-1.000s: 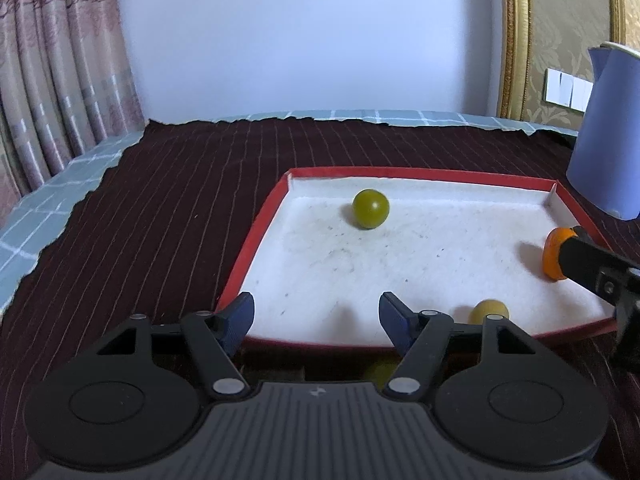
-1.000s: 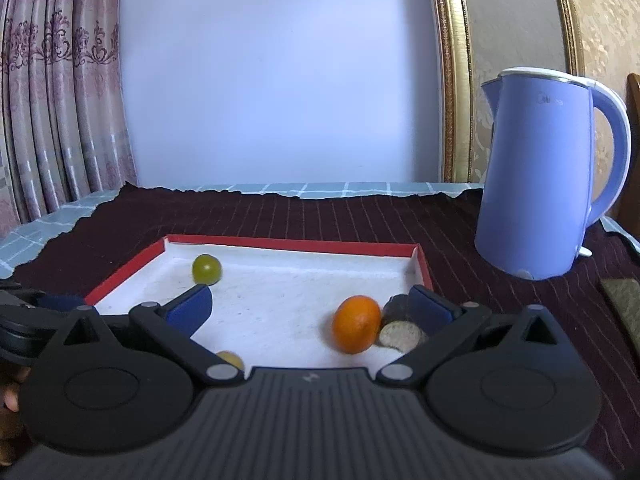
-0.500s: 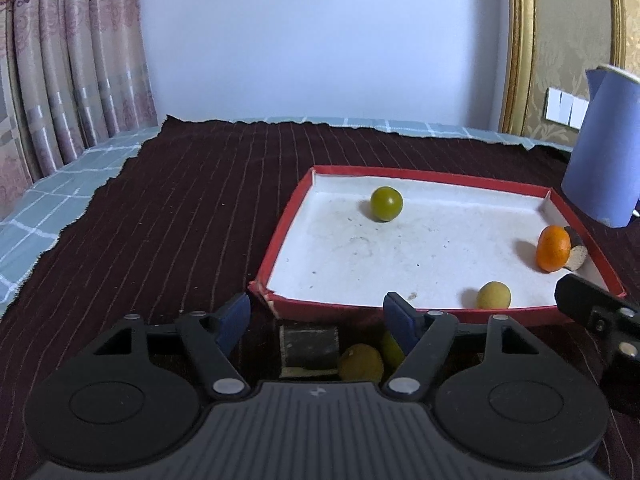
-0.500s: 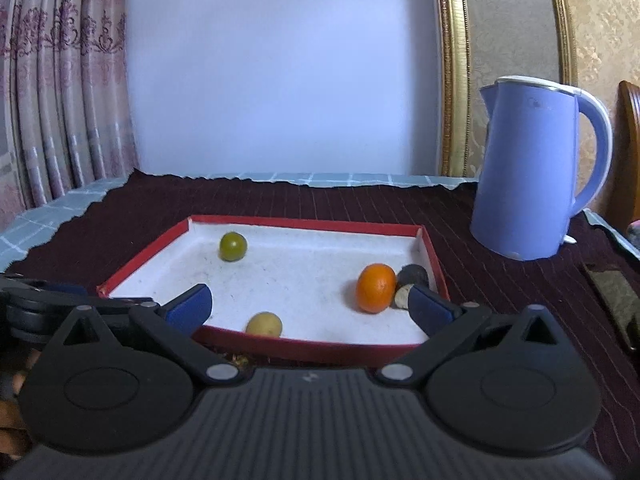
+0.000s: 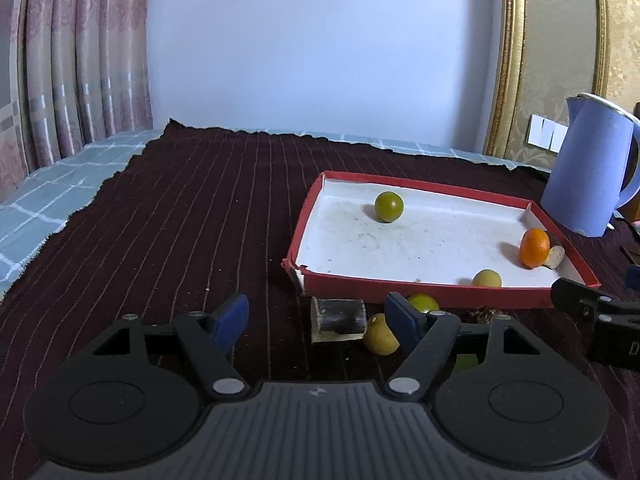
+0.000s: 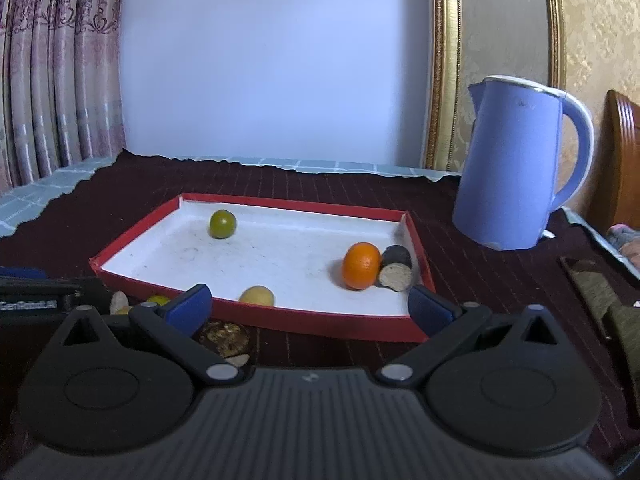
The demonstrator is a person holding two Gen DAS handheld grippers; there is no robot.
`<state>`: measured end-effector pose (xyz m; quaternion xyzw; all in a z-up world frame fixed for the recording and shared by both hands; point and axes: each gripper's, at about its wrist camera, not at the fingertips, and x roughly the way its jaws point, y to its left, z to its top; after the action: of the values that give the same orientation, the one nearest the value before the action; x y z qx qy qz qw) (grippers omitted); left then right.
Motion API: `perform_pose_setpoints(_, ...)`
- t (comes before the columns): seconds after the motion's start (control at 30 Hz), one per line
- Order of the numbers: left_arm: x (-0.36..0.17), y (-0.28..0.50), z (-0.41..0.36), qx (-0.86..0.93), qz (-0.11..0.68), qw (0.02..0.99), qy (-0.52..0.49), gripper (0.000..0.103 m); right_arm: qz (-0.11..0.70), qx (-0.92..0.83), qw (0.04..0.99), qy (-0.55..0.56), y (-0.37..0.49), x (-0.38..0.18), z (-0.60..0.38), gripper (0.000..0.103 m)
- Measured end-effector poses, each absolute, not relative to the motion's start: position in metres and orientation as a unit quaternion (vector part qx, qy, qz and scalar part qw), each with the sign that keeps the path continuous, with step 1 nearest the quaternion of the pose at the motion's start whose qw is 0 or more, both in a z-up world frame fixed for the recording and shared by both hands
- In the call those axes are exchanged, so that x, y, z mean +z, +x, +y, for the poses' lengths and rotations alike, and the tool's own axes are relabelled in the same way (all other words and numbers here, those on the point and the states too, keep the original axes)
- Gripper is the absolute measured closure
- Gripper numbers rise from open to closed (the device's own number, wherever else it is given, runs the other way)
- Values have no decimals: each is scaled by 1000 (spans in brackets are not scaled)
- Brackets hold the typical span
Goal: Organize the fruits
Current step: 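Withdraw both tools from the tray back toward the remaining fruits, then grasp a second orange with the right gripper while the left moves toward a dark cylinder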
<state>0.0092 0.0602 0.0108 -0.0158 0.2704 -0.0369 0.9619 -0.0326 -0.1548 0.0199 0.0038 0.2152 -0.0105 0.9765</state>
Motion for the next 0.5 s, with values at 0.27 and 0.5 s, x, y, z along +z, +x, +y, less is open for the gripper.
perform_pose_setpoints(0.27, -3, 6, 70, -23, 257, 966, -3, 28, 208, -13, 978, 13, -40, 14, -159, 0)
perform_pose_setpoints(0.5, -15, 10, 91, -45, 275, 959, -50, 28, 199, 63, 976, 67, -69, 6, -176, 0)
